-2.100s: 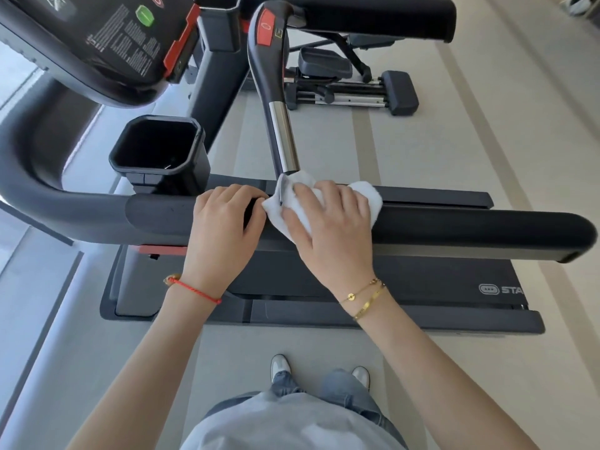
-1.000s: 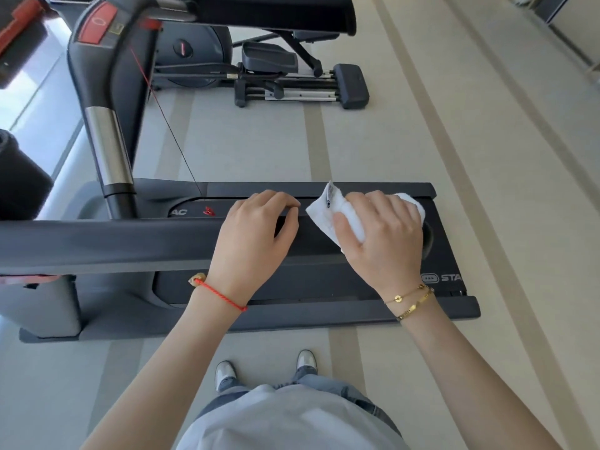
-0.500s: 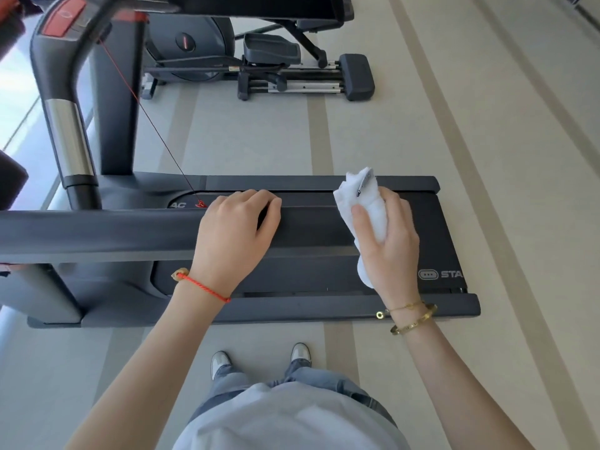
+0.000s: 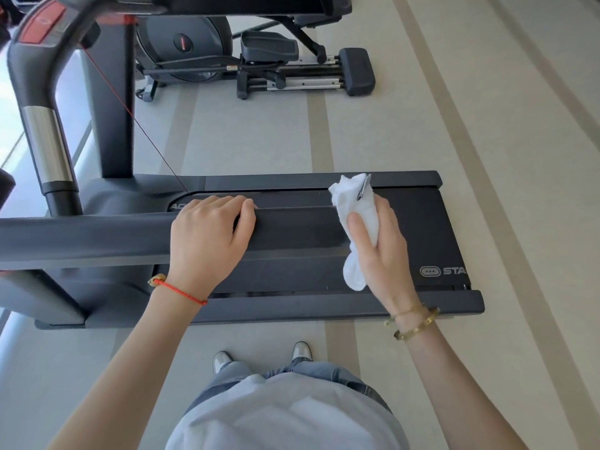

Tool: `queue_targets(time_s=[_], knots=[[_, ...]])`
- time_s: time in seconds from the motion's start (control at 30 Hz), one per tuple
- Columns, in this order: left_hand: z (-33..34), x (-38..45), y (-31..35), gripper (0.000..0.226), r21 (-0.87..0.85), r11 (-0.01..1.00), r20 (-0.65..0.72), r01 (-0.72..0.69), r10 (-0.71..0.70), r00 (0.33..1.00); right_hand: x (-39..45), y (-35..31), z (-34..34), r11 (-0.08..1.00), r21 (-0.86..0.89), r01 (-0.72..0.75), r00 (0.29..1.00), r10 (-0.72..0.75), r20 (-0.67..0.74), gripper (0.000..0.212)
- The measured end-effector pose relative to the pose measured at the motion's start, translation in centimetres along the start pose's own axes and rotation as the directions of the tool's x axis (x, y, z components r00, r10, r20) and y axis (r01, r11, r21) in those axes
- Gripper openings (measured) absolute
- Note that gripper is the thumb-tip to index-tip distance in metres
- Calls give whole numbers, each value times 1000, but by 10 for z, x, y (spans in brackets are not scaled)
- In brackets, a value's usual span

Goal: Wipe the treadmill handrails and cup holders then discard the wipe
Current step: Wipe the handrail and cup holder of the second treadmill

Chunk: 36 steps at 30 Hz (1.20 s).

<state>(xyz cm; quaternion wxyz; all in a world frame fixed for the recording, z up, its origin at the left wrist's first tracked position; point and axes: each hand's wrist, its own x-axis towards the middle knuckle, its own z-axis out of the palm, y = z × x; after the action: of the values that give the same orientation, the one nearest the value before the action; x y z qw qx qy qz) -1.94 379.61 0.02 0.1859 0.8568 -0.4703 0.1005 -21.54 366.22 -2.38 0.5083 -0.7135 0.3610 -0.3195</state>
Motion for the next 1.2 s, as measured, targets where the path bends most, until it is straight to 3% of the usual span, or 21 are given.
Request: queue_targets(time_s=[0.07,0.23,0.37,0.53,0.63,0.73,0.83,0.93,1.07,1.2], knots=[[1,-1,0,49,3,1000,-34,-15,15,999,1,-1,-1,999,-27,45,999,-45,13,25],[4,-1,-2,40,2,999,-73,-44,44,996,39,2,-14,978,35,-207,949,193,249,26],[3,-1,-2,41,0,999,-75,-44,44,996,24,5,-12,977,127,-169,975,147,167,15],[2,-1,-1,40,-3,999,-66,-39,38,997,11,9,-10,990,132,-59,993,44,114,21],[2,-2,-2,40,5,999,-55,-42,42,998,31,5,-17,987,61,-148,954,126,272,17],[1,-1,-1,41,1,999,-32,-39,39,999,59,-2,-24,975,-76,-209,845,219,488,24],[1,0,-1,42,16,999,-10,-34,34,999,72,-18,-20,974,-182,-132,770,216,600,27],[-1,1,-1,46,30,999,25,-19,19,1000,73,-42,-8,952,-305,2,760,197,619,15],[-5,2,0,49,-18,1000,89,-11,13,996,64,-59,15,747,-566,348,798,80,597,30],[-13,4,-3,38,-136,991,98,12,1,995,38,-54,12,663,-591,459,845,-120,521,40]])
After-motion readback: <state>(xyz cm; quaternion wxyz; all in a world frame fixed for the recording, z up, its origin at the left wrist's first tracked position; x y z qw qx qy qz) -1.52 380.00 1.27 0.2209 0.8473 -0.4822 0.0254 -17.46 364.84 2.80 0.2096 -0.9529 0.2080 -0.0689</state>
